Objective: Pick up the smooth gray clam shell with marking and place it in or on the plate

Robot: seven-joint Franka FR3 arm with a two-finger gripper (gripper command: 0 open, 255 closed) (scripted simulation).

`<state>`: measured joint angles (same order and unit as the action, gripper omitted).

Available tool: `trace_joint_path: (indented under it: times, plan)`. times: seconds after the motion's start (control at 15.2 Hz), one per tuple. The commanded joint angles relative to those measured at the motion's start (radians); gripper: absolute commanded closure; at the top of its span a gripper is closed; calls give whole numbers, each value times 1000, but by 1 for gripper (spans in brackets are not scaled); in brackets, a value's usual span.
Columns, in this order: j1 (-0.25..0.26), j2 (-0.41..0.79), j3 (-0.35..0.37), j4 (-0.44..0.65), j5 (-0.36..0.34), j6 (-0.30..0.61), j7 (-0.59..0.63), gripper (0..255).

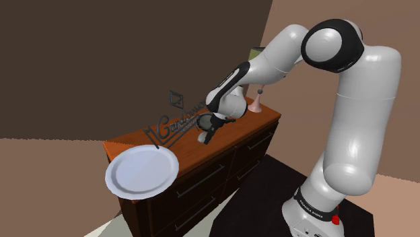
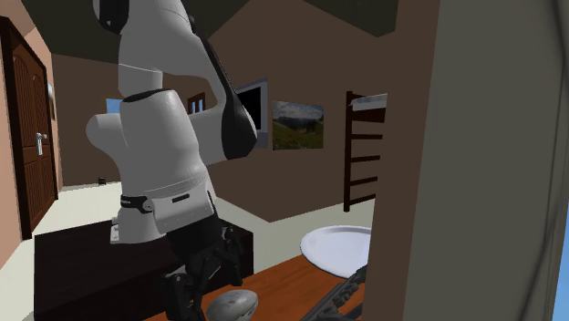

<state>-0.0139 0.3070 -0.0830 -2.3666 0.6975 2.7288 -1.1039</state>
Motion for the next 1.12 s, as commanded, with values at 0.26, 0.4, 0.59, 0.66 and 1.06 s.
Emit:
trace_joint_path:
  times: [0.26, 0.4, 0.59, 0.66, 1.06]
  plan:
    - [0, 0, 0, 0, 0, 0, 0, 255]
    - [0, 0, 0, 0, 0, 0, 0, 255]
    - [0, 1, 1, 0, 1, 1, -1, 255]
    - [0, 1, 1, 0, 1, 1, -1, 255]
    - [16, -54, -25, -12, -54, -37, 51, 255]
